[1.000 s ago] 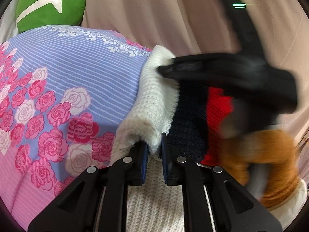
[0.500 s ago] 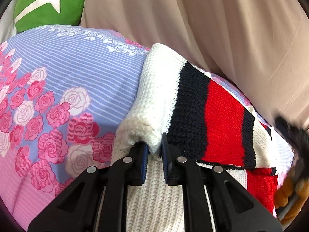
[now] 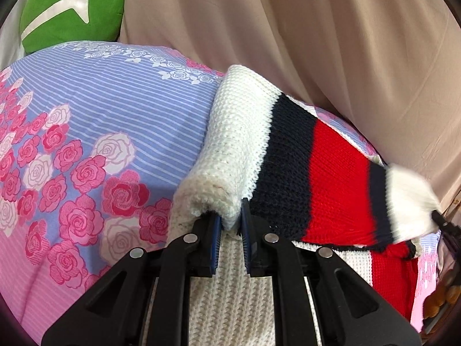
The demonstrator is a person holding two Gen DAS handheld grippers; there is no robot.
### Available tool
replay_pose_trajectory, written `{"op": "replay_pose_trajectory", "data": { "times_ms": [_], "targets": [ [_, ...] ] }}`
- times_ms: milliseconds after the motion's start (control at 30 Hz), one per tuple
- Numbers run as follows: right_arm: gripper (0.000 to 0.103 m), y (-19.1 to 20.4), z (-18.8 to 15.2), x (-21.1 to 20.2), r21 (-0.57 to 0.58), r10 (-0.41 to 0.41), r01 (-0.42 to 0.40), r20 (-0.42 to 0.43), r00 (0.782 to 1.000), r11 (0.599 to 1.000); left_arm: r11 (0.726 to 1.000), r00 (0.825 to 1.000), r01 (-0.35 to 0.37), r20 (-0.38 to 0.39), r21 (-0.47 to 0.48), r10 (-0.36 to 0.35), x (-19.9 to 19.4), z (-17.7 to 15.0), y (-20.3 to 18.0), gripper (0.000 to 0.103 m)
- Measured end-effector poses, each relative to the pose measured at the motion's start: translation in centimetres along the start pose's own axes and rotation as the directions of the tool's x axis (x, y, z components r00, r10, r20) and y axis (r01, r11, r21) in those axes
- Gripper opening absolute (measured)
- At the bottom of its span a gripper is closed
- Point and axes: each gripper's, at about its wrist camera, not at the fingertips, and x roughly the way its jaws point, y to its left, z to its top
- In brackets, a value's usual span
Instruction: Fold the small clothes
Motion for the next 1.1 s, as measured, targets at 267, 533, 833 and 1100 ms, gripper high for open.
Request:
{"op": "replay_pose_trajectory", "data": {
  "times_ms": [267,533,833,1100],
  "targets": [
    [0.013,-1.9,-1.4,3.0,0.000,-0.137,0.138,-0.137,0.981,0.990,0.999,1.000,-0.023,0.000,0.037,0.023,0.0,-0.2,-0.6,0.015],
    [0.020,3.9,-1.5,1.7,-0.042,0.023,-0.029,-0.125,0.992,0.999,0.999,1.000,-0.026,0.004,0.045,0.026,-0.2,-0.2,-0.8,0.016],
    [0.010,2.6,-3.6,5.1,-0.176,-0.189,0.162,-0.146,0.971,0.971,1.000,1.000,-0.001,-0.001,0.031,0.001,-0.2,0.0,-0.2,0.019],
    [0.009,-3.4,-5.5,-0.7,0.092,-0.116,0.128,-0.128,0.985,0.987,1.000,1.000,0.018,0.003,0.025,-0.019,-0.4,0.0,0.2,0.026]
  ]
}}
